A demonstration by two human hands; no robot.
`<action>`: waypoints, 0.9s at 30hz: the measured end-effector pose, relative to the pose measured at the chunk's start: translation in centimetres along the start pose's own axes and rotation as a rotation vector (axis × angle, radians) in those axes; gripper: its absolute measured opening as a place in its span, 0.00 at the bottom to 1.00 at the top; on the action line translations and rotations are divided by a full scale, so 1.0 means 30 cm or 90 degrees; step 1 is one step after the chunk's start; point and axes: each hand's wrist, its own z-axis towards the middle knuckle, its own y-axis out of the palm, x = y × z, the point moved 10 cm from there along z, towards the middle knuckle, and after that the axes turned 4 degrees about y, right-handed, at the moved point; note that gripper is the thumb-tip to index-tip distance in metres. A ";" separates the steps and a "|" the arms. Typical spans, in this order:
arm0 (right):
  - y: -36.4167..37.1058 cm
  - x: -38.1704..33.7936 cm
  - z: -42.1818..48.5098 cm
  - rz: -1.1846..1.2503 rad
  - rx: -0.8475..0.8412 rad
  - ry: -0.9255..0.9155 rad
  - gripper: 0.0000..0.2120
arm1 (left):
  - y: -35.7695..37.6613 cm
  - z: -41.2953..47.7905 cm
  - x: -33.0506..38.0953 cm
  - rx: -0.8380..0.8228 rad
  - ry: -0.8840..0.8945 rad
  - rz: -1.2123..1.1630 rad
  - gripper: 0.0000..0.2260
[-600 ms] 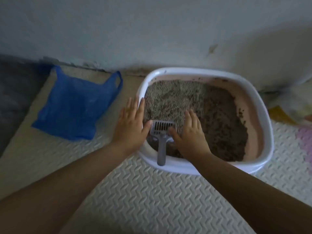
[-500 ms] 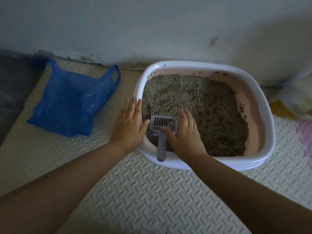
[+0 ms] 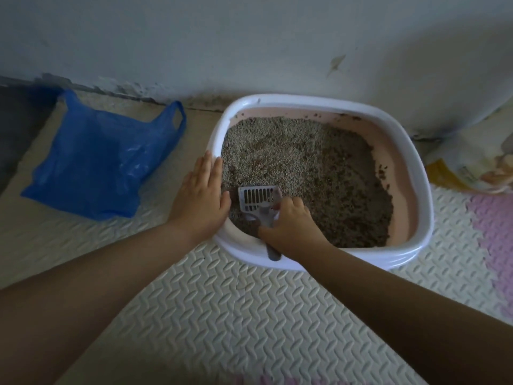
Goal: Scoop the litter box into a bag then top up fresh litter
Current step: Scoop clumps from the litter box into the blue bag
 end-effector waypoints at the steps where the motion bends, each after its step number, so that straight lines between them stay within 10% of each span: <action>1: 0.002 0.018 -0.002 -0.008 -0.027 0.011 0.26 | 0.000 -0.002 0.001 -0.005 -0.001 0.005 0.30; 27: -0.289 0.334 -0.012 -0.344 0.026 0.003 0.05 | -0.009 -0.001 0.014 -0.023 0.005 0.004 0.29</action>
